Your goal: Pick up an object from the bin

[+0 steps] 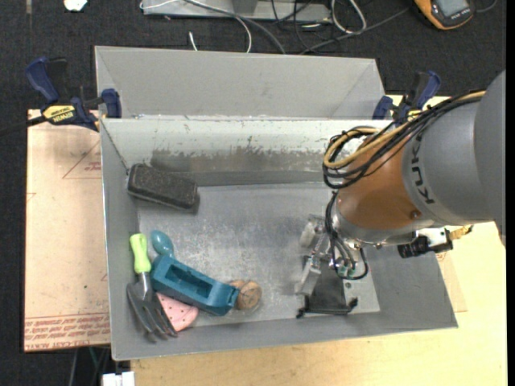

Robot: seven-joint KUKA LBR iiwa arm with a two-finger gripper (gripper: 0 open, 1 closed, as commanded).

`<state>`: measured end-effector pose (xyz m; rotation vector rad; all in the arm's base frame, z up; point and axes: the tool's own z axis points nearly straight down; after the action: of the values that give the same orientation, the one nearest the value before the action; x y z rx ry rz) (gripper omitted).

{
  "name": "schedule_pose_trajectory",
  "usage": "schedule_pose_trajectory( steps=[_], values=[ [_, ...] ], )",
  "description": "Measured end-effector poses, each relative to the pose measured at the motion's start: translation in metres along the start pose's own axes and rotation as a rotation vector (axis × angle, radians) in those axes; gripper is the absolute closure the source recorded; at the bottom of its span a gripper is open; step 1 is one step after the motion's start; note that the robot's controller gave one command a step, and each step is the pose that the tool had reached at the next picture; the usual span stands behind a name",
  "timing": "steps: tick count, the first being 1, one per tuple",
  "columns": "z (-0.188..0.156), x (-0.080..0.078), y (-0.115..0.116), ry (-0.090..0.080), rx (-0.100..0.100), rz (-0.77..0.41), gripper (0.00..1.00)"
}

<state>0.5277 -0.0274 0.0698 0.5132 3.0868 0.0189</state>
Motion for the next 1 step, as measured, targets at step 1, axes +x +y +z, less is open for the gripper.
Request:
schedule_pose_trajectory(
  steps=[1],
  values=[
    [-0.0005,0.0217,-0.0338,0.006,0.009,0.025,0.0]
  ],
)
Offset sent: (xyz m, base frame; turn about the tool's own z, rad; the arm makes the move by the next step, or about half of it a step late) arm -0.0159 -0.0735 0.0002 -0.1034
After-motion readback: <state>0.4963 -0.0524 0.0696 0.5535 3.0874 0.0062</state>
